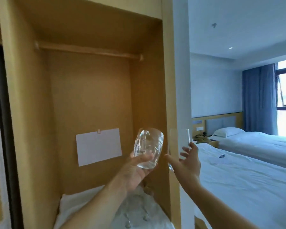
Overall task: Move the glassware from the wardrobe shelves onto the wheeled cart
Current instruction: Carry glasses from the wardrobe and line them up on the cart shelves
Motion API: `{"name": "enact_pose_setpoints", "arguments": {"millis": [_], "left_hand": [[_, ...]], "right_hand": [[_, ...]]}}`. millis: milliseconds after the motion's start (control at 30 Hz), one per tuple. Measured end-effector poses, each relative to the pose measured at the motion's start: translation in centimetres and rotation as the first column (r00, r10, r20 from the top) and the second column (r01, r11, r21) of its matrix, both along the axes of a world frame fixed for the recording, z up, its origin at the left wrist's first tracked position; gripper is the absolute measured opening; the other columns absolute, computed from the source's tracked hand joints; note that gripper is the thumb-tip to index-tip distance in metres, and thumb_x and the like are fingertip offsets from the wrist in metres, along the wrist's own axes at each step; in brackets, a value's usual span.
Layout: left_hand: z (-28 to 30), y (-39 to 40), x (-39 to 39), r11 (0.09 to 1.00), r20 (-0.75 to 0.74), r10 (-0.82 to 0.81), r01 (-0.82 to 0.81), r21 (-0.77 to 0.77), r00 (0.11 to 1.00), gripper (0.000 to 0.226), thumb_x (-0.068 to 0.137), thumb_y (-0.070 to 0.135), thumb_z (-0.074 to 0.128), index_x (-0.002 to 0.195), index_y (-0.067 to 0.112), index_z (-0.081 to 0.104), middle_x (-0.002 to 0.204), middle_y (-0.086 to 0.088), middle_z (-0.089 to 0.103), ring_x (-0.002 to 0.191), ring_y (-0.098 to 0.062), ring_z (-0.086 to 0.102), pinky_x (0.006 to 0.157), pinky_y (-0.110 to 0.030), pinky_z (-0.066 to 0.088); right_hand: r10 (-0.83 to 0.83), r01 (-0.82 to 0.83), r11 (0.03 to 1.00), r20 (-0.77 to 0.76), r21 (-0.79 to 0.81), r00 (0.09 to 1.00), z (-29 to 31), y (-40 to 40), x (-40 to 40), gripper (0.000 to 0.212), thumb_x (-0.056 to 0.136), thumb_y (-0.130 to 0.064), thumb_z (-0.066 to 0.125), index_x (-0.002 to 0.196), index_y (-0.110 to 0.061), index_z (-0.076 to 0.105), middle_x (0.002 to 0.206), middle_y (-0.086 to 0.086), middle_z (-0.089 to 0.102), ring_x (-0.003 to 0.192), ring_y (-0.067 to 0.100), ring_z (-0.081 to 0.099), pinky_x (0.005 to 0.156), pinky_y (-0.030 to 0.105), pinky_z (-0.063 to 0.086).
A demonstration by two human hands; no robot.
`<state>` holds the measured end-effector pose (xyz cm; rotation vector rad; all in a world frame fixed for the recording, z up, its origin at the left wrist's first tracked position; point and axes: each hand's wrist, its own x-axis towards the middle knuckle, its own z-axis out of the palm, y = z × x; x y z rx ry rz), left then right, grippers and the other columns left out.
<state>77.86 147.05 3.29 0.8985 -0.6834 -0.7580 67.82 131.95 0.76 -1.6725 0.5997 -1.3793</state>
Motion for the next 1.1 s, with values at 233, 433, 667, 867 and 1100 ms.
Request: {"name": "enact_pose_setpoints", "arguments": {"millis": [233,433,667,867,1100], "left_hand": [[0.5,-11.1,-6.5,0.985,-0.162,-0.164,0.154,-0.072,0.973,0.107,0.035,0.009,0.104,0.131,0.002,0.059,0.125,-0.030,0.065,0.106,-0.044,0.066,0.096,-0.053,0.054],[-0.1,-21.5,-13.7,0.934,-0.300,-0.358,0.335,-0.129,0.884,0.096,0.049,0.067,0.089,0.119,0.004,0.072,0.124,-0.026,0.068,0.107,-0.043,0.068,0.090,-0.053,0.056],[-1.7,-32.0,-21.4,0.900,-0.173,-0.431,0.436,-0.010,0.886,0.038,0.087,0.033,0.076,0.120,0.014,0.073,0.124,-0.018,0.070,0.110,-0.038,0.069,0.091,-0.052,0.056],[-1.9,-39.5,-28.2,0.878,-0.214,-0.453,0.475,0.060,0.865,0.061,0.078,0.042,0.080,0.128,0.014,0.061,0.114,-0.019,0.074,0.101,-0.040,0.072,0.082,-0.055,0.058],[-2.9,-46.2,-33.8,0.816,-0.102,-0.544,0.553,0.169,0.833,0.014,0.075,0.034,0.074,0.077,0.024,0.083,0.093,-0.013,0.078,0.082,-0.028,0.077,0.086,-0.045,0.059]], "right_hand": [[-0.134,0.134,0.991,0.027,0.011,0.991,0.2,-8.7,-9.2,0.098,0.063,-0.027,0.096,0.143,-0.019,0.039,0.126,0.001,0.057,0.107,0.022,0.060,0.095,0.040,0.055],[-0.286,0.286,0.958,0.025,0.004,0.958,-0.3,-17.1,-18.0,0.098,0.063,-0.027,0.097,0.142,-0.019,0.040,0.118,-0.003,0.055,0.104,0.021,0.061,0.091,0.035,0.055],[-0.436,0.436,0.900,-0.003,-0.015,0.900,-1.9,-25.3,-27.3,0.099,0.062,-0.027,0.097,0.143,-0.017,0.040,0.118,-0.003,0.056,0.100,0.018,0.060,0.088,0.034,0.054],[-0.541,0.540,0.841,-0.041,-0.029,0.840,-2.9,-30.9,-34.8,0.097,0.060,-0.029,0.097,0.140,-0.019,0.042,0.119,0.000,0.060,0.098,0.018,0.061,0.078,0.020,0.046],[-0.622,0.623,0.782,-0.067,-0.002,0.780,-4.1,-35.9,-41.7,0.098,0.059,-0.033,0.098,0.138,-0.022,0.041,0.120,0.000,0.061,0.101,0.022,0.064,0.091,0.042,0.057]]}}
